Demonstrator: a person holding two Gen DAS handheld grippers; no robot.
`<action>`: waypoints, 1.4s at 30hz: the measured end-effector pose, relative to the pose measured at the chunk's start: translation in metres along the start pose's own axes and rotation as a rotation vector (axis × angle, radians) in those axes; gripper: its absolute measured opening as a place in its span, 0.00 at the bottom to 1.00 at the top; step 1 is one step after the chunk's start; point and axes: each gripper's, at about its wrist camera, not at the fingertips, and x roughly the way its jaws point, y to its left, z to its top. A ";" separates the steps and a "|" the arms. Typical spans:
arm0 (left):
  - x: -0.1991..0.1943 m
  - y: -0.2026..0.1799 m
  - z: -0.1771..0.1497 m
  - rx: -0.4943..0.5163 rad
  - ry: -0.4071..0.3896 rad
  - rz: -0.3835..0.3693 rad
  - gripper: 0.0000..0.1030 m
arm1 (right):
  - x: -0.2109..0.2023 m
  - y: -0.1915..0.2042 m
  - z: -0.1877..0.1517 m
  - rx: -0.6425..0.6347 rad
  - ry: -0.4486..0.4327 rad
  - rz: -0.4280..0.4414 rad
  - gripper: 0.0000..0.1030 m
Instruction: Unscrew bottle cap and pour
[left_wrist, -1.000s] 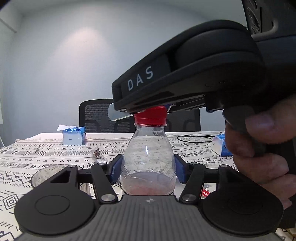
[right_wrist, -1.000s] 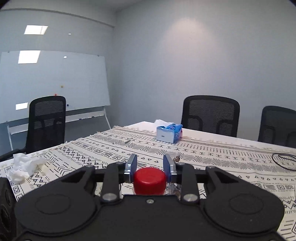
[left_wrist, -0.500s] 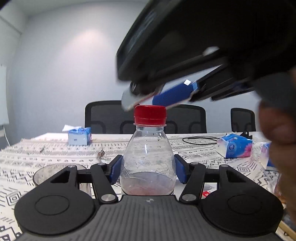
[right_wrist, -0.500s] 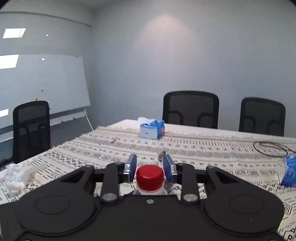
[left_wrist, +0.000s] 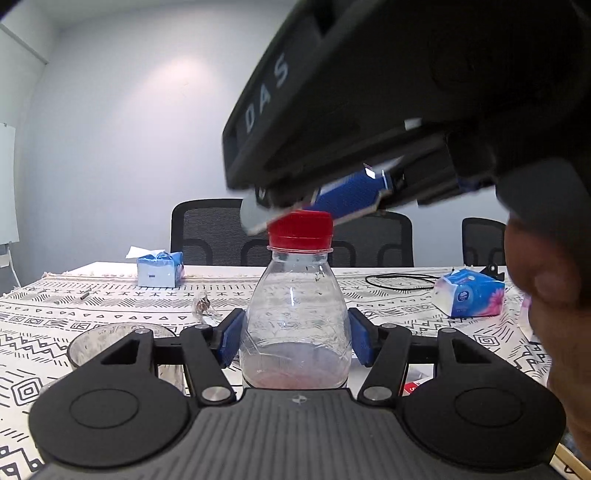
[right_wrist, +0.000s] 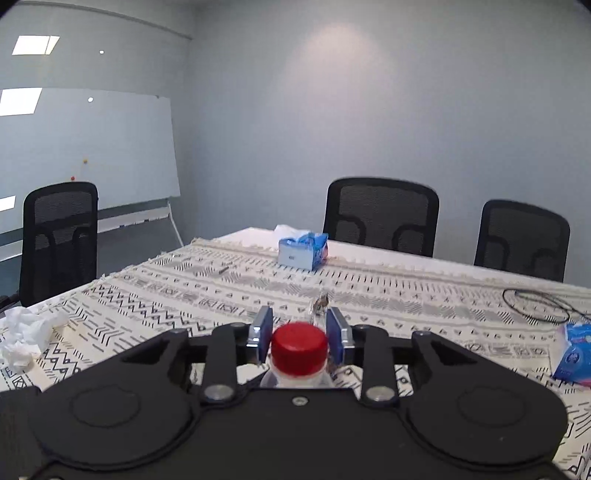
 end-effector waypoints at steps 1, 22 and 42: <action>0.000 0.000 0.000 0.000 0.000 -0.001 0.54 | 0.000 -0.001 -0.001 0.003 -0.009 0.009 0.32; 0.006 0.011 -0.001 -0.018 0.010 -0.055 0.49 | 0.008 -0.055 -0.002 -0.141 -0.074 0.379 0.30; 0.006 0.007 0.000 -0.007 0.016 -0.046 0.54 | -0.005 -0.037 -0.003 -0.026 -0.051 0.233 0.35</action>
